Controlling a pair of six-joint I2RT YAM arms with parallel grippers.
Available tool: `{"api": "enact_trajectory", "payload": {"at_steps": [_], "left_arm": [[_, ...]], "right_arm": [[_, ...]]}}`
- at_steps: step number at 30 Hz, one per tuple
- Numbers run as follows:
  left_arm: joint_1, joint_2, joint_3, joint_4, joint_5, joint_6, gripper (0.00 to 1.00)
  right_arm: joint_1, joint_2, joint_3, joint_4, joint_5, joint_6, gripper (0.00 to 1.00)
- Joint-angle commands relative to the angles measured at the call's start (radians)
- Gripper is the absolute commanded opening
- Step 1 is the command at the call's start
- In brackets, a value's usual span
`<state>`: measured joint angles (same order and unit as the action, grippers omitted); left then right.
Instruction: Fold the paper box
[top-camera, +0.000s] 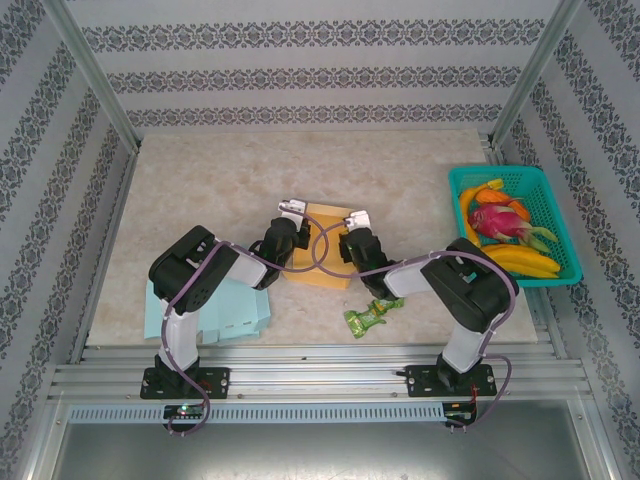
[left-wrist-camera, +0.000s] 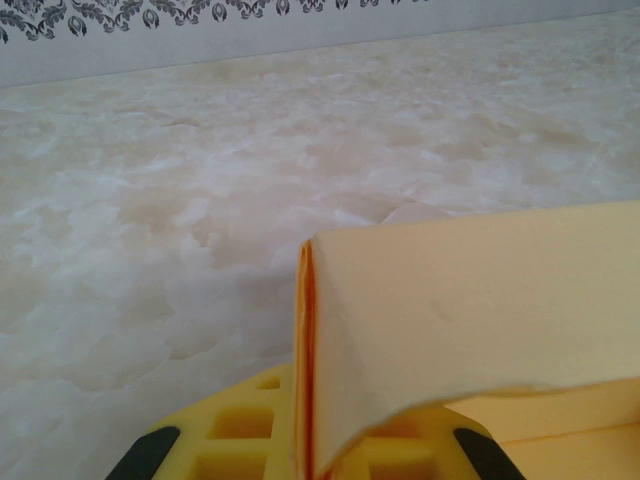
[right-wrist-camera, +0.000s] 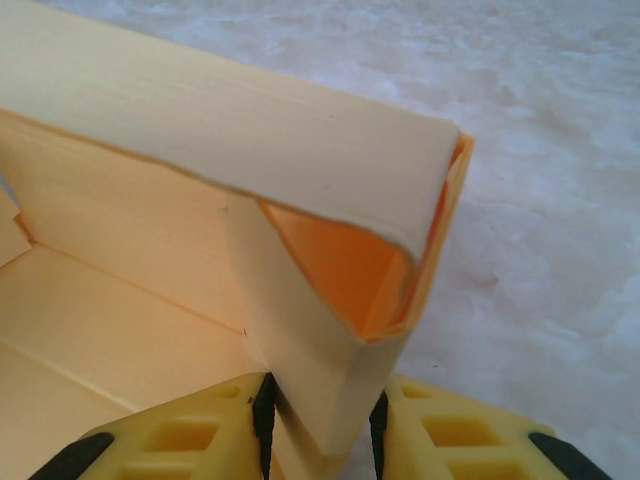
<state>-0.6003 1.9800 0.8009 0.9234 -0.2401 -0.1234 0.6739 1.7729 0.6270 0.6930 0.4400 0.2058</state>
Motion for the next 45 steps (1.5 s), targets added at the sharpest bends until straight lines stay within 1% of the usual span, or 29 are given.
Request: {"api": "enact_trajectory", "payload": {"at_steps": [1,3,5,9,10,13,19,25,26,28,33,36,39,42,45], "left_arm": [[-0.011,0.038,-0.023,-0.117,0.044,-0.001,0.00],[-0.011,0.038,-0.020,-0.121,0.040,-0.003,0.00],[-0.011,0.037,-0.015,-0.130,0.033,-0.006,0.00],[-0.012,0.038,-0.012,-0.136,0.020,-0.013,0.00],[-0.012,0.038,-0.011,-0.136,0.018,-0.014,0.00],[-0.012,0.039,-0.007,-0.140,0.012,-0.016,0.00],[-0.023,0.046,0.006,-0.156,-0.020,-0.013,0.00],[-0.032,0.052,0.013,-0.157,-0.056,-0.013,0.00],[-0.033,0.052,0.012,-0.155,-0.059,-0.013,0.00],[-0.035,0.052,0.012,-0.155,-0.061,-0.012,0.00],[-0.035,0.052,0.016,-0.161,-0.063,-0.009,0.00],[-0.035,0.053,0.014,-0.159,-0.062,-0.009,0.00],[-0.035,0.053,0.012,-0.154,-0.062,-0.009,0.00],[-0.036,0.052,0.012,-0.153,-0.062,-0.008,0.00],[-0.036,0.052,0.013,-0.153,-0.064,-0.009,0.00]], "right_arm": [[0.029,0.029,0.041,0.049,0.128,-0.001,0.31],[0.031,0.036,0.048,0.031,0.181,0.020,0.27],[0.032,0.036,0.047,0.004,0.266,0.047,0.23],[0.034,0.024,0.050,-0.059,0.402,0.080,0.23],[0.034,0.022,0.060,-0.088,0.434,0.090,0.25],[0.037,0.024,0.086,-0.154,0.511,0.090,0.26],[0.045,0.018,0.092,-0.161,0.581,0.133,0.26],[0.074,0.035,0.115,-0.160,0.643,0.195,0.26],[0.077,0.038,0.118,-0.157,0.644,0.217,0.26],[0.075,0.046,0.123,-0.140,0.606,0.242,0.26],[0.043,0.078,0.152,-0.122,0.347,0.247,0.29],[0.016,0.083,0.136,-0.124,0.244,0.279,0.31],[-0.005,0.083,0.113,-0.121,0.199,0.293,0.33],[-0.022,0.095,0.108,-0.128,0.192,0.287,0.33],[-0.041,0.114,0.109,-0.127,0.198,0.295,0.30]]}}
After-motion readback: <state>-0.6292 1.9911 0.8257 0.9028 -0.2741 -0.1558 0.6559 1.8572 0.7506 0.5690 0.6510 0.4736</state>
